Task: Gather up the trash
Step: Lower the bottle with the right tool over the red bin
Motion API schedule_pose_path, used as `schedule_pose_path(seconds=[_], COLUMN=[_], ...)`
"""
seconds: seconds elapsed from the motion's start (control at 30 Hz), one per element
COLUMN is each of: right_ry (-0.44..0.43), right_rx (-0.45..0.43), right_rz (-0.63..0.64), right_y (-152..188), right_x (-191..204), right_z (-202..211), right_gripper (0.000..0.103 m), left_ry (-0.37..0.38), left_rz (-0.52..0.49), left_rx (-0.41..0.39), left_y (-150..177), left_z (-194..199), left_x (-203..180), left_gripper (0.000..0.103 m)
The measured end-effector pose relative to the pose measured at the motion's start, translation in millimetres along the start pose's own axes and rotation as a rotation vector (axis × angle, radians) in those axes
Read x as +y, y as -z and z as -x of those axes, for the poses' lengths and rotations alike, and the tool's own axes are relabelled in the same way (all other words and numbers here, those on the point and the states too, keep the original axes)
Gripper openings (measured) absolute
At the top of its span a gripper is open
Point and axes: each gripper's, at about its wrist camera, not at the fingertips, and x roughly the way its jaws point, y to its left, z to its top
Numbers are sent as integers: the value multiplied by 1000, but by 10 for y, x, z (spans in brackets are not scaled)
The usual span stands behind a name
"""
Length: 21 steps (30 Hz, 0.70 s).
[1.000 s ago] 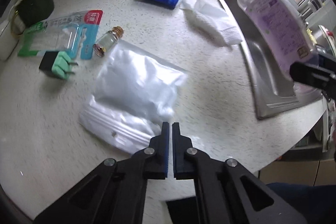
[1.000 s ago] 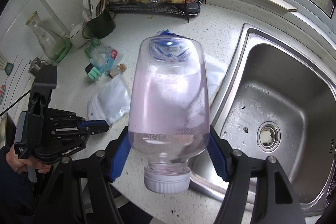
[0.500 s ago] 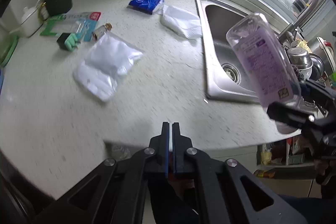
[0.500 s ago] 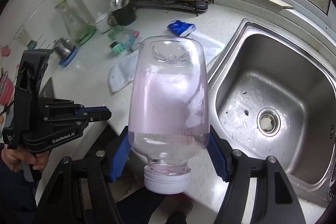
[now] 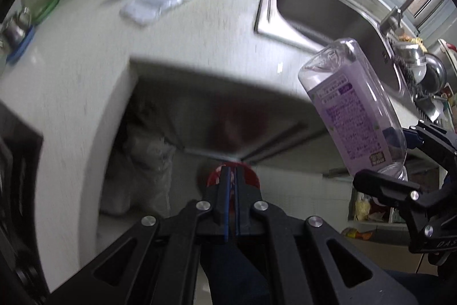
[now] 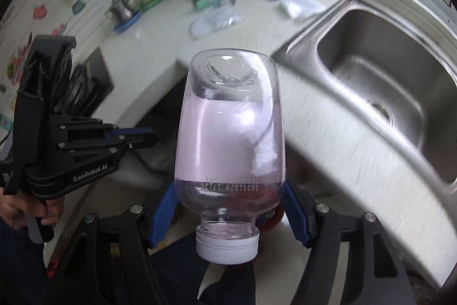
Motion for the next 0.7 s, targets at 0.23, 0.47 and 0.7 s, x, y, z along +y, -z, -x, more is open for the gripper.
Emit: schedule_pose_path(seconds=[0.23,0.47,0.7], right_ry=[-8,-6,18], right_rx=[121,244,334], right_rz=[-31,-103,-125], right_y=[423,749,1132], right_x=[81,-60,-424], right_z=[-490,-1562,-2916], right_gripper=[66,66,66], left_ry=[-1,4,29], left_rz=[37,9,23], left_rx=[110,211,253], left_y=[461,796,1092], left_z=[-482,-1526,-2864], left_x=[164,284,444], left_gripper=[1,2,1])
